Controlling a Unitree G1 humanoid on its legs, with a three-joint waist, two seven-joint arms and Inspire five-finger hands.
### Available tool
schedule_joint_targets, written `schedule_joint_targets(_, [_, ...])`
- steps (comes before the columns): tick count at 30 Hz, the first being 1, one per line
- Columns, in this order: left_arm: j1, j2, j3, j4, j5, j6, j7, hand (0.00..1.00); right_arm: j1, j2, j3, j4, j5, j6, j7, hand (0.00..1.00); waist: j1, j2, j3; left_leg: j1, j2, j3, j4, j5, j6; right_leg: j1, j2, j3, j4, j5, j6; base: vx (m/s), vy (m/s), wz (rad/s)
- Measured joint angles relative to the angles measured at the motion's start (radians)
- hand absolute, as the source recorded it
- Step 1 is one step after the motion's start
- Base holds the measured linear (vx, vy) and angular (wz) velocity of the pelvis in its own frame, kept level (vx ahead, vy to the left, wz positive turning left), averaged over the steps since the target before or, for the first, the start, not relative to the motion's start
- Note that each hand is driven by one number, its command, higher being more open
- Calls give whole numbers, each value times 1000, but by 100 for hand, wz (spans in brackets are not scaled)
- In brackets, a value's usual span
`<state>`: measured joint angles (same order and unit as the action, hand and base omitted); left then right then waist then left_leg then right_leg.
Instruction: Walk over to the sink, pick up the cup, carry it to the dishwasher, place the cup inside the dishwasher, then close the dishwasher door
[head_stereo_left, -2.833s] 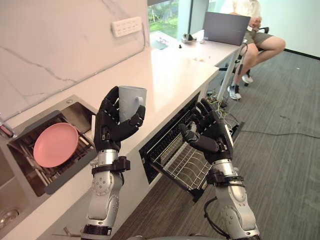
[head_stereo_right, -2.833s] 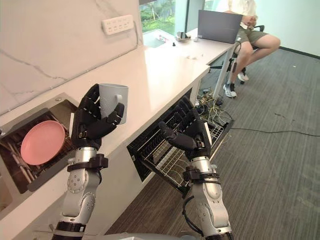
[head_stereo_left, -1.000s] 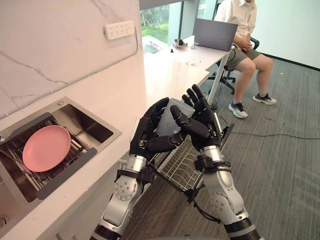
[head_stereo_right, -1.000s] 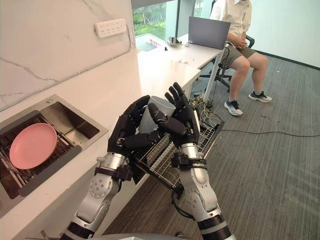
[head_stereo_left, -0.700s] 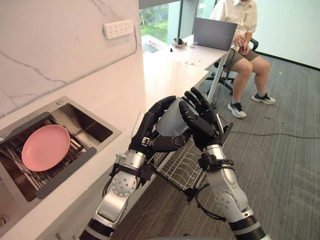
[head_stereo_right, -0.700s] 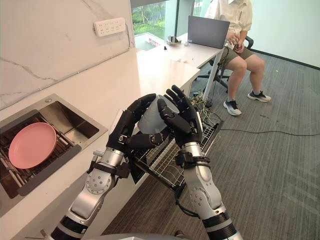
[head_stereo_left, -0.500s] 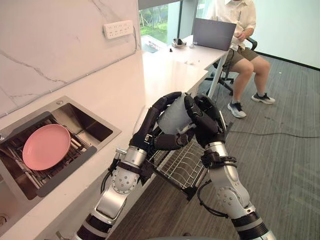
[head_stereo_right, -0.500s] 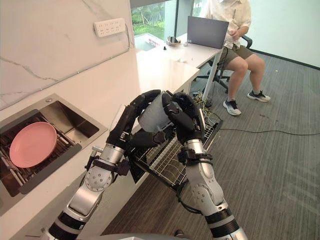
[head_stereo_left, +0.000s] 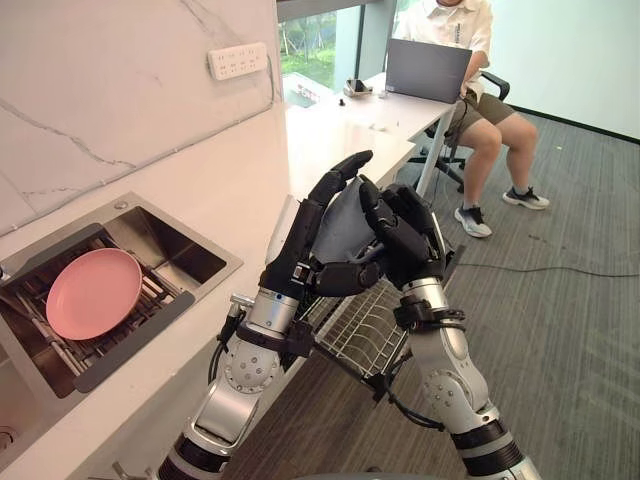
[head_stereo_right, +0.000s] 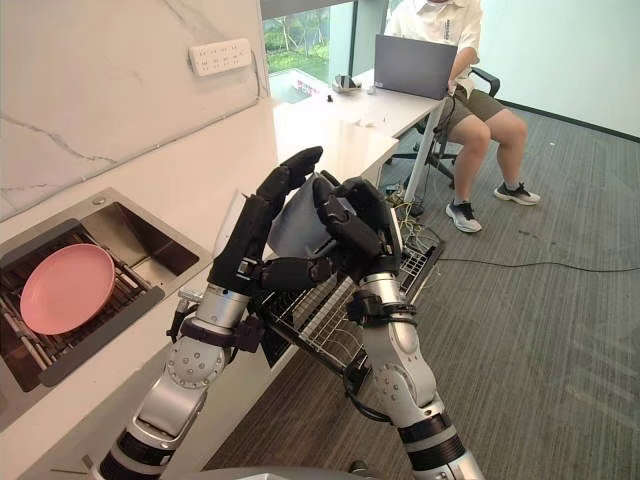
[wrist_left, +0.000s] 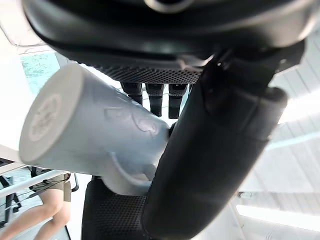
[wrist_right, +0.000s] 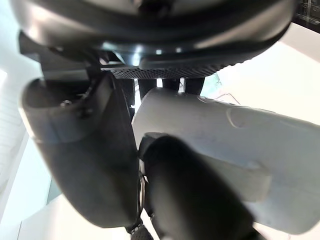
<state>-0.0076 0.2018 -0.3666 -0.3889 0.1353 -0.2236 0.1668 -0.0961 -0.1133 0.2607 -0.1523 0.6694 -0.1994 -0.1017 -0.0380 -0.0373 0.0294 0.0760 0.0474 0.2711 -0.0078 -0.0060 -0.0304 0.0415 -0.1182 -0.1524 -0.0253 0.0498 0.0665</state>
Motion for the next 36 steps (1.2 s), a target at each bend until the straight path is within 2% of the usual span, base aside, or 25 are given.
schedule_joint_targets(5, [92, -70, 63, -10, -82, -39, 1, 90, 68, 59, -140, -3, -115, -1, -17, 30, 8, -1, 0, 15, -7, -16, -48, 21, 5, 7, 0, -17, -11, -1, 1, -3, 0, 10])
schedule_joint_targets(10, [230, -105, 112, 7, -224, -41, -27, 90, 156, 56, -243, -3, -202, 1, -27, 30, 14, 0, 0, 16, -9, -20, -65, 25, 4, 6, 0, -22, -17, -4, 5, 4, -1, 1])
schedule_joint_targets(15, [331, -105, 113, 152, -304, -33, -152, 90, 192, 49, -316, 43, -321, 16, -23, 30, 17, -1, 0, 7, -13, -36, -78, 32, 3, 4, -4, -40, -24, -7, 9, 15, -7, 10])
schedule_joint_targets(20, [381, -90, 125, 393, -312, 7, -240, 90, 183, -14, -322, 210, -485, 40, -11, 30, 23, -4, 12, -43, -13, -75, -52, 36, 1, -12, -9, -80, -25, -7, 11, 0, -20, 23])
schedule_joint_targets(21, [382, -80, 130, 431, -311, 12, -240, 90, 169, -24, -321, 248, -511, 50, -15, 30, 27, -8, 29, -53, -12, -83, -38, 34, -1, -11, -11, -87, -24, -7, 11, -46, -25, 28])
schedule_joint_targets(23, [371, -56, 154, 498, -299, 16, -235, 90, 101, -54, -320, 336, -561, 63, -37, 30, 42, -6, 110, -112, -2, -103, 50, 11, 0, -29, -14, -102, -2, -7, 10, -133, -35, 24])
schedule_joint_targets(24, [368, -51, 161, 509, -291, 16, -235, 90, 78, -61, -320, 356, -574, 65, -43, 30, 47, -3, 129, -133, 1, -107, 75, 4, -1, -42, -14, -104, 8, -6, 9, -161, -19, 16])
schedule_joint_targets(26, [347, -39, 184, 551, -270, 16, -223, 90, -10, -90, -319, 431, -612, 70, -74, 30, 53, 12, 202, -208, 12, -129, 157, -11, 2, -81, -14, -125, 45, -8, 4, -177, -10, 29])
schedule_joint_targets(29, [289, -38, 215, 641, -253, 16, -179, 90, -120, -128, -319, 509, -656, 80, -114, 30, 84, 37, 287, -288, 18, -155, 202, -10, 4, -150, -15, -143, 100, -11, -6, -194, -6, 25])
schedule_joint_targets(34, [198, -45, 312, 768, -260, 16, -95, 90, -298, -172, -314, 647, -711, 102, -159, 30, 114, 44, 376, -363, 7, -192, 170, 52, 12, -254, -38, -179, 176, -22, -22, -157, 0, 24])
schedule_joint_targets(36, [165, -51, 346, 831, -284, 14, -63, 90, -374, -202, -314, 709, -713, 111, -182, 30, 136, 51, 385, -392, 1, -203, 127, 91, 13, -305, -45, -186, 192, -21, -26, -84, 6, 15])
